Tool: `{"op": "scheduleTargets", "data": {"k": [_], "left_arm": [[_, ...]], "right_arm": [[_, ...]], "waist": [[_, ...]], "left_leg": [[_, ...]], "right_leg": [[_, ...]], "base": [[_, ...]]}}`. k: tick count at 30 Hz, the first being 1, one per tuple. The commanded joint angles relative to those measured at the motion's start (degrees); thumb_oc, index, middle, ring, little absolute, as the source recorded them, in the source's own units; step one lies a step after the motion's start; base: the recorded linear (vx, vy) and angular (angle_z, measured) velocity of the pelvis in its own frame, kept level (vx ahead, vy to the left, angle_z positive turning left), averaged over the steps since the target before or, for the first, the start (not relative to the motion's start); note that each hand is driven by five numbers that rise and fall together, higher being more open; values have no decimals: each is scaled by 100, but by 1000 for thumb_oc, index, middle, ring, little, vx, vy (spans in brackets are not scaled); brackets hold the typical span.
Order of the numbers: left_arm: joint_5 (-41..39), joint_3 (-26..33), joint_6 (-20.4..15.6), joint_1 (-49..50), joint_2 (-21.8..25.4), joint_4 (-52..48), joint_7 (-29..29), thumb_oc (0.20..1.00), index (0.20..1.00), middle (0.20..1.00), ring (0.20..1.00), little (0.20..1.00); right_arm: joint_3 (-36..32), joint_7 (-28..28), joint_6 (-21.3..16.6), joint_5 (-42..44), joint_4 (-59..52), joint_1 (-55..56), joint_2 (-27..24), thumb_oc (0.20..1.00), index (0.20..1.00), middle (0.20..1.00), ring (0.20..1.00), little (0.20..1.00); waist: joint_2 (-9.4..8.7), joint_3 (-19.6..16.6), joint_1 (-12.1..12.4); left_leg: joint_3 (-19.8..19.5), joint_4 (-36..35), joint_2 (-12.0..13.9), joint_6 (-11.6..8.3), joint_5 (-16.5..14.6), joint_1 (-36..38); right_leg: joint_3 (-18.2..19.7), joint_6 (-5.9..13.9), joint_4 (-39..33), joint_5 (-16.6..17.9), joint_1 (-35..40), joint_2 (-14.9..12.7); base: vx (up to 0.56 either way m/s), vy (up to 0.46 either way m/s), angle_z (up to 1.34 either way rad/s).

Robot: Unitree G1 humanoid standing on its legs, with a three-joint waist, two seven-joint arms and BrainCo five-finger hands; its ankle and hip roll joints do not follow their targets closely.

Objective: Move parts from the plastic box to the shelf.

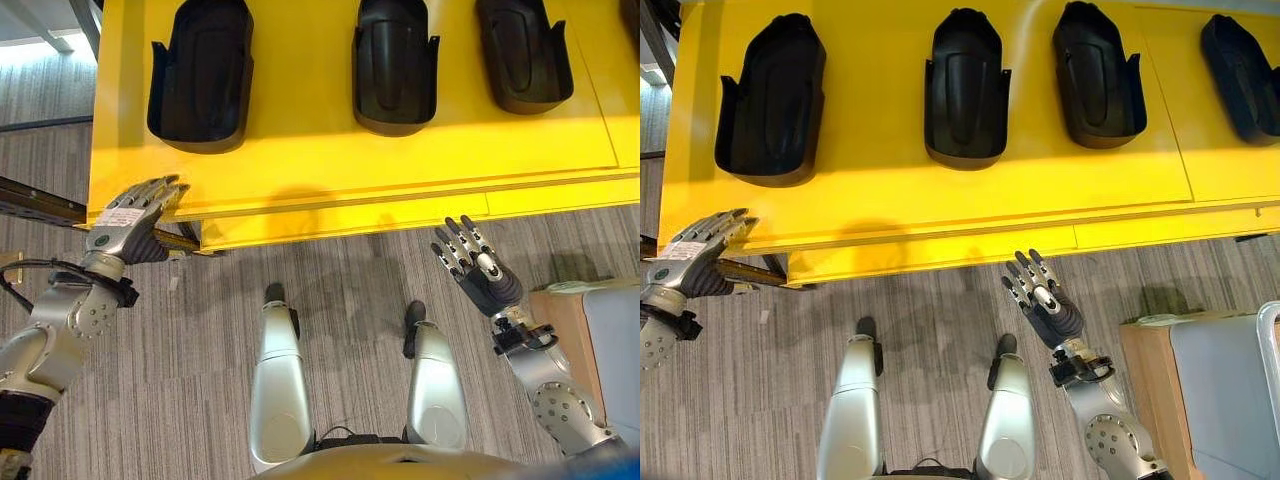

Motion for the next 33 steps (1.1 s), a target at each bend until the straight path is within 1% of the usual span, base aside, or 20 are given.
{"op": "scheduleTargets", "data": {"k": [1,2,3,6,7,8,11,13,14,15,17,19,20,21,24,25,26,28,29,33], "left_arm": [[205,-206,59,-316,-137,323,179,1000,1000,1000,1000,1000],[209,-259,71,-461,-158,425,225,1000,1000,1000,1000,1000],[209,-268,72,-463,-159,431,225,1000,1000,1000,1000,1000],[208,-299,90,-714,-138,384,264,1000,1000,1000,1000,1000],[207,-308,91,-716,-139,389,263,1000,1000,1000,1000,1000],[253,-377,121,-863,-136,446,296,1000,1000,1000,1000,1000],[268,-478,146,-1055,-122,510,285,1000,1000,1000,1000,1000],[276,-500,145,-1125,-105,510,282,1000,1000,1000,1000,1000],[287,-594,146,-1258,-101,568,266,1000,1000,1000,1000,1000],[288,-601,146,-1274,-100,570,270,1000,1000,1000,1000,1000],[337,-703,162,-1401,-82,645,263,1000,1000,1000,1000,1000],[362,-739,168,-1460,-69,651,259,1000,1000,1000,1000,1000],[401,-801,168,-1543,-70,705,250,1000,1000,1000,1000,1000],[402,-805,167,-1556,-69,707,254,1000,1000,1000,1000,1000],[430,-860,168,-1640,-78,665,229,1000,1000,1000,1000,1000],[461,-934,172,-1704,-95,712,244,1000,1000,1000,1000,1000],[462,-941,171,-1720,-94,717,250,1000,1000,1000,1000,1000],[479,-1003,169,-1785,-93,704,245,1000,1000,1000,1000,1000],[474,-1033,165,-1821,-97,679,227,1000,1000,1000,1000,1000],[462,-1082,132,-1881,-90,594,209,1000,1000,1000,1000,1000]], "right_arm": [[-236,39,-200,103,-183,-285,43,1000,1000,1000,1000,1000],[-231,35,-201,113,-179,-299,56,1000,1000,1000,1000,1000],[-229,34,-199,113,-175,-294,55,1000,1000,1000,1000,1000],[-236,31,-191,111,-153,-296,66,1000,1000,1000,1000,1000],[-235,30,-189,111,-150,-290,65,1000,1000,1000,1000,1000],[-222,19,-181,125,-141,-294,73,1000,1000,1000,1000,1000],[-200,23,-146,126,-129,-270,63,1000,1000,1000,1000,1000],[-198,30,-137,123,-132,-273,58,1000,1000,1000,1000,1000],[-162,35,-119,130,-112,-276,45,1000,1000,1000,1000,1000],[-170,36,-121,130,-115,-279,47,1000,1000,1000,1000,1000],[-142,46,-111,140,-111,-264,42,1000,1000,1000,1000,1000],[-152,50,-111,148,-120,-259,41,1000,1000,1000,1000,1000],[-143,52,-103,147,-121,-243,39,1000,1000,1000,1000,1000],[-150,52,-105,146,-125,-247,41,1000,1000,1000,1000,1000],[-159,54,-101,148,-126,-239,25,1000,1000,1000,1000,1000],[-127,56,-97,160,-123,-251,22,1000,1000,1000,1000,1000],[-134,56,-99,160,-126,-255,25,1000,1000,1000,1000,1000],[-107,55,-90,153,-131,-250,19,1000,1000,1000,1000,1000],[-112,53,-91,153,-133,-254,22,1000,1000,1000,1000,1000],[-108,45,-95,151,-130,-250,27,1000,1000,1000,1000,1000]], "waist": [[-112,-108,-86],[-115,-96,-99],[-119,-118,-99],[-141,-110,-124],[-145,-132,-122],[-153,-126,-139],[-163,-170,-169],[-163,-147,-174],[-172,-181,-196],[-168,-159,-190],[-175,-201,-224],[-170,-187,-221],[-180,-211,-243],[-177,-190,-238],[-183,-190,-252],[-189,-216,-269],[-186,-195,-263],[-197,-223,-275],[-195,-207,-276],[-189,-218,-288]], "left_leg": [[177,-519,200,7,298,304],[168,-559,194,36,453,242],[178,-520,212,10,293,301],[182,-546,207,36,433,240],[192,-508,226,10,273,299],[184,-543,212,36,427,237],[206,-499,238,6,259,290],[194,-521,221,31,413,222],[205,-478,246,0,248,281],[196,-518,227,27,409,219],[220,-464,258,-8,239,272],[218,-499,242,18,397,212],[236,-447,265,-10,227,278],[227,-488,247,17,389,218],[229,-479,252,11,384,217],[240,-424,268,-15,217,272],[231,-465,250,12,379,211],[233,-403,270,-13,211,256],[221,-450,251,15,380,194],[218,-427,261,11,357,196]], "right_leg": [[319,-165,543,-322,0,-204],[327,-185,502,-177,-74,-198],[322,-166,542,-318,-16,-201],[351,-189,515,-178,-103,-180],[347,-170,555,-320,-46,-183],[370,-190,515,-179,-112,-175],[377,-169,561,-332,-69,-170],[391,-190,528,-194,-132,-164],[390,-171,566,-331,-84,-161],[397,-190,524,-188,-144,-158],[415,-168,583,-333,-119,-151],[429,-185,559,-193,-195,-145],[427,-163,615,-339,-137,-143],[435,-181,573,-194,-196,-139],[452,-184,596,-204,-220,-132],[453,-171,650,-352,-169,-128],[461,-189,608,-208,-229,-124],[465,-171,668,-352,-185,-123],[474,-189,623,-201,-248,-115],[499,-195,640,-223,-251,-96]], "base": [[32,5,-2],[101,-12,-3],[23,2,-6],[19,4,-5],[-66,24,-3],[10,3,-5],[18,5,-5],[7,-2,-2],[0,0,0],[95,-1,-1],[5,4,-2],[-31,8,-4],[0,0,0],[0,0,0],[8,-3,-1],[0,0,0],[0,0,0],[0,0,0],[0,0,0],[-16,-1,-3]]}}
